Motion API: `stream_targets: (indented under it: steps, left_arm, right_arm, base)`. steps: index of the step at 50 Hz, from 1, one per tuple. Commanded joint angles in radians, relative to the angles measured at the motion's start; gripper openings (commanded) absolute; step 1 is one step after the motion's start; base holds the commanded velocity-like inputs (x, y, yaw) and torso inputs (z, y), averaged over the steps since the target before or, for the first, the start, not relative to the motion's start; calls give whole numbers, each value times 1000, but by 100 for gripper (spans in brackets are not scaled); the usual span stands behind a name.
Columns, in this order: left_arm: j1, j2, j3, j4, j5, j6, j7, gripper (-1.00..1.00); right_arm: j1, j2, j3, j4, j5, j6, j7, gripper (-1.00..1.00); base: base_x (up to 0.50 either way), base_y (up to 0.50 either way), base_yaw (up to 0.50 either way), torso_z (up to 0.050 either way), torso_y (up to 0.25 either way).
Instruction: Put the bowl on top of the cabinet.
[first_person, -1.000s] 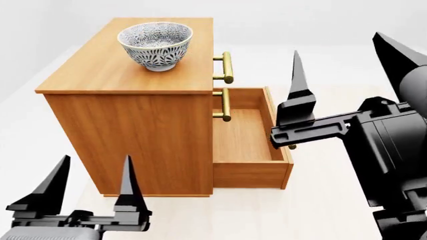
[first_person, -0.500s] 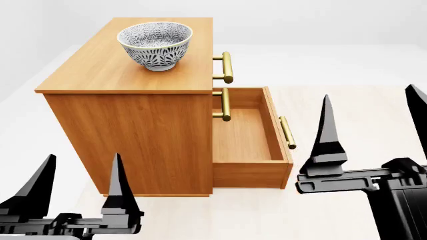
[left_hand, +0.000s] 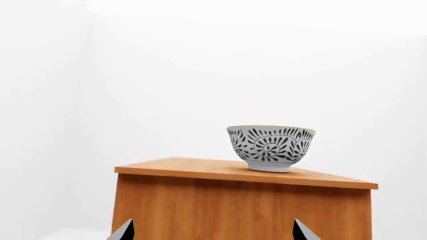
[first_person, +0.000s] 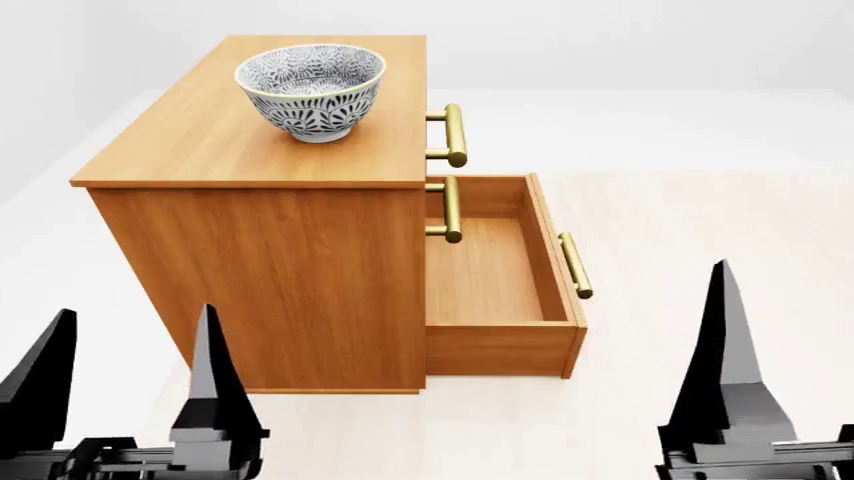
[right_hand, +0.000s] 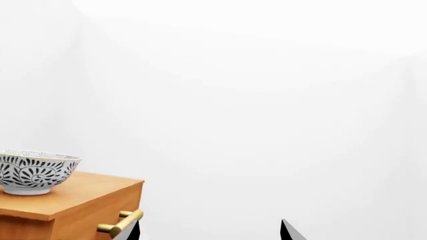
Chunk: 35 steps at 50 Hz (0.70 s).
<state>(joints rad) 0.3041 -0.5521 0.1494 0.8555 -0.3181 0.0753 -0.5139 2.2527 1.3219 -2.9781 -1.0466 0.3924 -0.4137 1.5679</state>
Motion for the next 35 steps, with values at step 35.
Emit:
stream_targets:
  steps: [35]
  left_arm:
    - [222, 2, -88, 145, 202, 151, -54, 100]
  right_arm:
    - [-721, -597, 587, 342, -458, 258, -597, 100]
  base:
    - [0, 0, 0, 0, 0]
